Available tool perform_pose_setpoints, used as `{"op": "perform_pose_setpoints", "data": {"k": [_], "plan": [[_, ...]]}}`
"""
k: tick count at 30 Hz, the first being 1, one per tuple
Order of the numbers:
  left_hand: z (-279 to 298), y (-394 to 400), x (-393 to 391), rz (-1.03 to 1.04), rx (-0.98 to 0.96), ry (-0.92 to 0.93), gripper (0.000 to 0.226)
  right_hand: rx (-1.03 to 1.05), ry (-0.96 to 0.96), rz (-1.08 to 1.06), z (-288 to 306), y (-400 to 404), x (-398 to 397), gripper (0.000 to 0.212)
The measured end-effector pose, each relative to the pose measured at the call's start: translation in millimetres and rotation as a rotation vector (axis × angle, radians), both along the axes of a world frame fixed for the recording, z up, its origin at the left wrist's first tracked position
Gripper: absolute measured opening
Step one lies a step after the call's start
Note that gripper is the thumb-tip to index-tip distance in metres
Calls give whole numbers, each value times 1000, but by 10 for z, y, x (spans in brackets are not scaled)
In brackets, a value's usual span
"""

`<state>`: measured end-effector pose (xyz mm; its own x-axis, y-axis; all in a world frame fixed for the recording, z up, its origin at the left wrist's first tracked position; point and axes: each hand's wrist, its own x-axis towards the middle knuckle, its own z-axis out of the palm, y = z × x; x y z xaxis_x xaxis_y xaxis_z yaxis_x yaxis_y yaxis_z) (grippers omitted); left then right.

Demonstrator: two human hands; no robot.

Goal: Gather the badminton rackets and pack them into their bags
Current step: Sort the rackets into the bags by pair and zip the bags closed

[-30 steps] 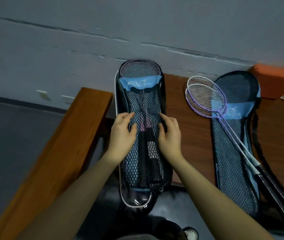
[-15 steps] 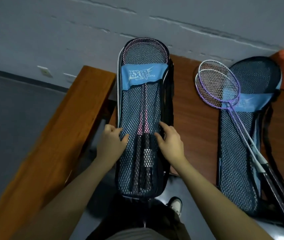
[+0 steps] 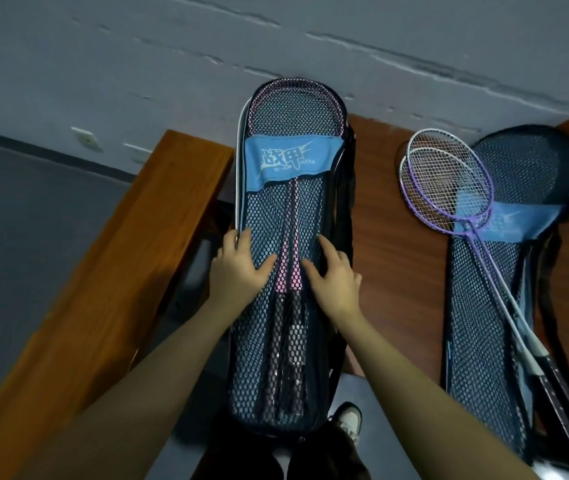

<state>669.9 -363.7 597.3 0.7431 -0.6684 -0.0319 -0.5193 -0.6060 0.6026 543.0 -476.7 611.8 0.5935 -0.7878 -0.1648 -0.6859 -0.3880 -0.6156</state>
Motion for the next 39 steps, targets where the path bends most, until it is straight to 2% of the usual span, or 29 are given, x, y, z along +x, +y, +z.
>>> {"op": "perform_pose_setpoints", "data": {"k": [2, 5, 9, 13, 18, 24, 33, 37, 39], "plan": [[-45, 1, 23, 29, -136, 114, 74, 44, -51, -51, -27, 28, 23, 56], [-100, -77, 126, 59, -233, 223, 75, 74, -99, -106, -102, 10, 20, 59], [-120, -180, 218, 12, -285, 196, 67, 106, -132, -95, -204, -16, 17, 56], [-61, -240, 187, -50, -354, 130, 54, 126, -330, -174, -191, 39, -29, 47], [-68, -342, 121, -119, -365, 69, 51, 87, -367, -221, -89, 53, -189, 43], [-9, -390, 54, -77, -328, 91, 48, 121, -297, -241, -96, 45, -378, 45], [26, -212, 56, -16, -326, 14, 41, 26, -276, -98, -34, 18, -214, 43], [39, -173, 79, -10, -259, 57, 43, -33, -192, -58, -74, -13, -207, 42], [46, -167, 61, -26, -189, -1, 44, -48, -115, -55, -86, -49, -231, 40]]}}
